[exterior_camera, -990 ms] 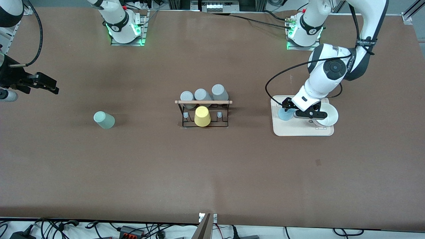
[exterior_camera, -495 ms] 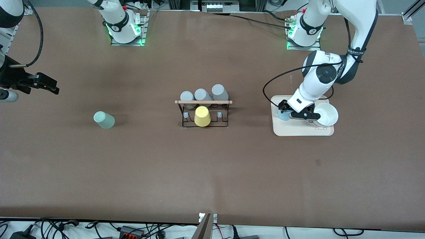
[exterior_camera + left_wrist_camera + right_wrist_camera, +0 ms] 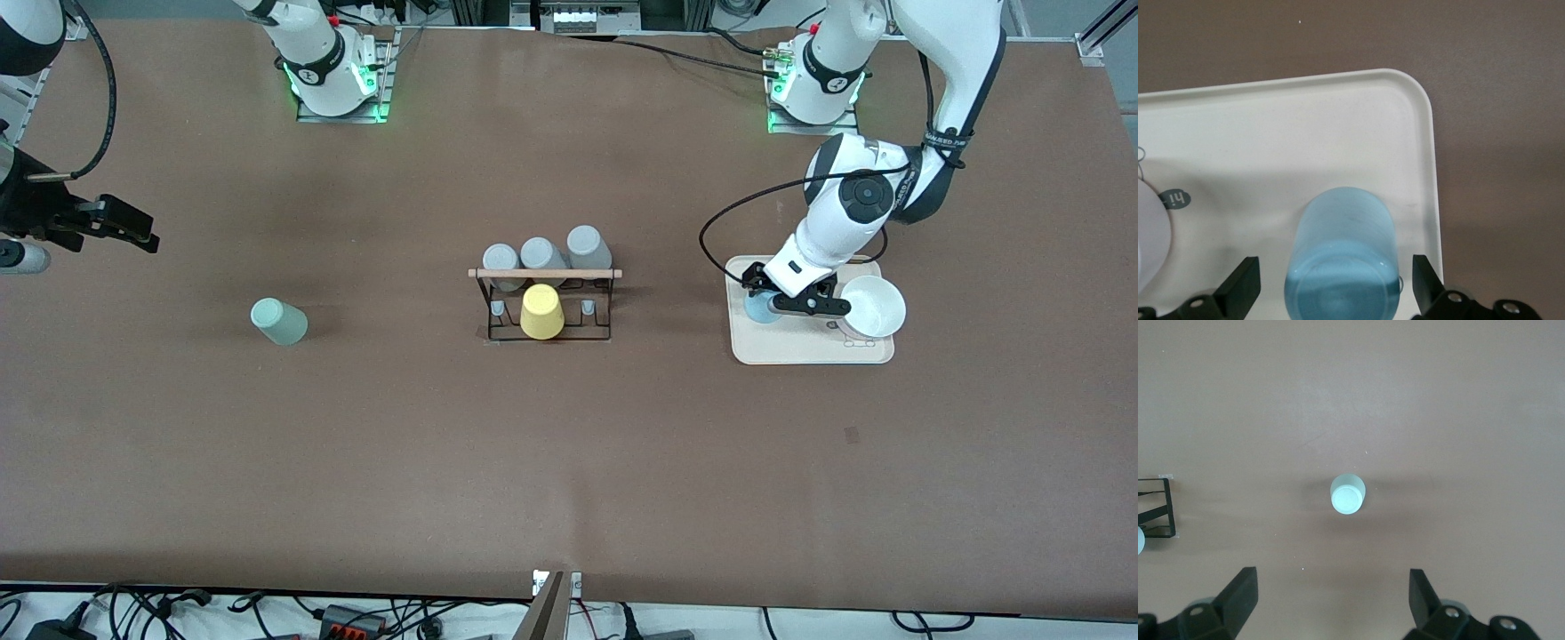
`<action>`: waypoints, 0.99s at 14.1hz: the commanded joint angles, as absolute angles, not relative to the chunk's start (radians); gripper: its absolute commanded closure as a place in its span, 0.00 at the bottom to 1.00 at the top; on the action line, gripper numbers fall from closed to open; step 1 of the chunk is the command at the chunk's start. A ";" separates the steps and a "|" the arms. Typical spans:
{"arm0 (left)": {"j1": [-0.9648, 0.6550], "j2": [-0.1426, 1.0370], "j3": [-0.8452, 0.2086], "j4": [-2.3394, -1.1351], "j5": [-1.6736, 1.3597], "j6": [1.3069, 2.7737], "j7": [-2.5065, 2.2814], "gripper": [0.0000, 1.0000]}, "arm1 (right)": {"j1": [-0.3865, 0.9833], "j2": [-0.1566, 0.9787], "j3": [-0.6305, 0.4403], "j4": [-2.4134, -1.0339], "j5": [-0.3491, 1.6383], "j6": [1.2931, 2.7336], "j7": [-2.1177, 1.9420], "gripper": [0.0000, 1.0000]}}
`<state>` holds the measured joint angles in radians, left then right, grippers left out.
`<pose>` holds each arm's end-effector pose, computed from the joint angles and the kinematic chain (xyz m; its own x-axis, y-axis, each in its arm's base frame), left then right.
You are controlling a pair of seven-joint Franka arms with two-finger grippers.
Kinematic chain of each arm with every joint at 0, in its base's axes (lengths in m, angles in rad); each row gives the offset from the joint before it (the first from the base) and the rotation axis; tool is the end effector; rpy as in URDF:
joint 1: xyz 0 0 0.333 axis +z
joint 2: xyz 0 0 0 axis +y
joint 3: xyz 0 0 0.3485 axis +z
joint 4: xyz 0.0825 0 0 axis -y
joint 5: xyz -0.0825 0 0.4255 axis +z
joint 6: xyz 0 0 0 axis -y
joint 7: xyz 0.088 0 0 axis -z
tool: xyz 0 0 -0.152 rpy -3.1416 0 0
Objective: Hang scattered cups on rack with three cups
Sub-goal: 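Close the left gripper on the light blue cup and lift it, then carry the light blue cup with the left gripper to the rack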
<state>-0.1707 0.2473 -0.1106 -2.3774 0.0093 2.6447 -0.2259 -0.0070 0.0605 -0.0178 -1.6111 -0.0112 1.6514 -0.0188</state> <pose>0.5167 -0.1520 0.1722 0.9981 -0.0596 0.0161 -0.0601 -0.9978 0.0267 0.6197 -0.0167 0.5614 0.9998 -0.0051 -0.0204 -0.0048 -0.9999 0.0118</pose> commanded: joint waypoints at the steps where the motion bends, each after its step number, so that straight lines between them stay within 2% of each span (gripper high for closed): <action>1: -0.167 0.235 -0.118 -2.396 -0.003 2.678 -0.213 0.49 | -0.005 0.052 -0.015 -1.620 -0.008 1.652 -0.026 0.00; 2: -0.167 0.233 -0.118 -2.395 -0.003 2.678 -0.213 0.60 | -0.006 0.054 -0.015 -1.620 -0.008 1.652 -0.028 0.00; 3: -0.167 0.232 -0.118 -2.395 -0.003 2.677 -0.213 0.65 | -0.006 0.054 -0.015 -1.620 -0.008 1.654 -0.028 0.00; 4: -0.161 0.229 -0.118 -2.395 -0.003 2.677 -0.213 0.74 | -0.005 0.054 -0.015 -1.620 -0.009 1.654 -0.028 0.00; 5: -0.161 0.226 -0.118 -2.393 -0.003 2.675 -0.213 0.78 | -0.005 0.054 -0.015 -1.620 -0.009 1.654 -0.028 0.00; 8: -0.156 0.157 -0.118 -2.350 -0.003 2.622 -0.216 0.78 | -0.006 0.055 -0.015 -1.620 -0.009 1.660 -0.029 0.00; 9: -0.156 0.137 -0.118 -2.305 -0.002 2.547 -0.216 0.78 | -0.008 0.055 -0.015 -1.620 -0.009 1.660 -0.029 0.00; 12: -0.170 0.172 -0.123 -1.995 0.000 2.184 -0.221 0.78 | -0.006 0.055 -0.015 -1.620 -0.011 1.661 -0.029 0.00; 14: -0.175 0.227 -0.150 -1.802 -0.003 2.090 -0.230 0.79 | -0.008 0.055 -0.015 -1.620 -0.009 1.661 -0.029 0.00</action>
